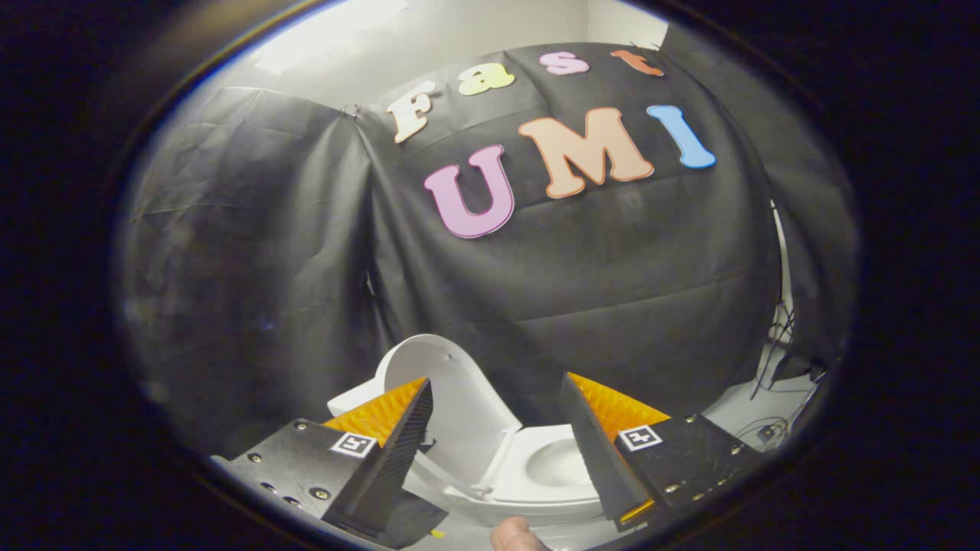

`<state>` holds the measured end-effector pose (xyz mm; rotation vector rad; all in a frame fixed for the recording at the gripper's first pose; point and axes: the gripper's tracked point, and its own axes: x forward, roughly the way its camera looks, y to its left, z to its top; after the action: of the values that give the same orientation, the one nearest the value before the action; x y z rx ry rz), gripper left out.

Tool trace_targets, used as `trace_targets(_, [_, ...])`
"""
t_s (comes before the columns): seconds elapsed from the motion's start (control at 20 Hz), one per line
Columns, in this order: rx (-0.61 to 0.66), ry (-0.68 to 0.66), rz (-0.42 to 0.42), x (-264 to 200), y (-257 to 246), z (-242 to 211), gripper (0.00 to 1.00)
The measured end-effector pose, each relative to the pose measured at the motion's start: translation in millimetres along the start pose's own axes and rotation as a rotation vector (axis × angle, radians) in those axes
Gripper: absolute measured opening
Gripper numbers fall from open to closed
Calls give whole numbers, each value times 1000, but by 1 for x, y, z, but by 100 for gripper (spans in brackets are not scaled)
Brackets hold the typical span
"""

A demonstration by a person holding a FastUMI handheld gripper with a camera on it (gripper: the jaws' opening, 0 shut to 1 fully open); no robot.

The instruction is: Open the toilet lid.

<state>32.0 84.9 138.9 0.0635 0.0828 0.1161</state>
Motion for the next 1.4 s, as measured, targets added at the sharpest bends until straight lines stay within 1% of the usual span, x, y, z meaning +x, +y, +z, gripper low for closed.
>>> trace_targets(0.15, [-60,-17,-45,-17,-31,10,99])
trace_targets(0.3, [-106,-1,-57,-33,-55,4,99])
trace_targets(0.4, [-101,-49,-48,-41,-70,8,99])
trace_targets(0.45, [-97,-68,-55,-40,-82,5,99])
trace_targets(0.55, [-116,-52,-81,-38,-106,-18,99])
trace_targets(0.6, [-140,-45,-98,-40,-117,-29,99])
trace_targets(0.7, [-208,-55,-131,-46,-133,-37,99])
trace_targets(0.8, [-272,-45,-144,-51,-140,-46,99])
trace_targets(0.9, [-250,-66,-161,-51,-149,-42,99])
trace_targets(1.0, [-197,-56,-144,-45,-148,-46,99])
trace_targets(1.1, [-164,-77,-147,-45,-152,-38,99])
trace_targets(1.25, [-151,-90,-160,-46,-157,-36,99])
trace_targets(1.4, [-134,-73,-167,-43,-160,-41,99])
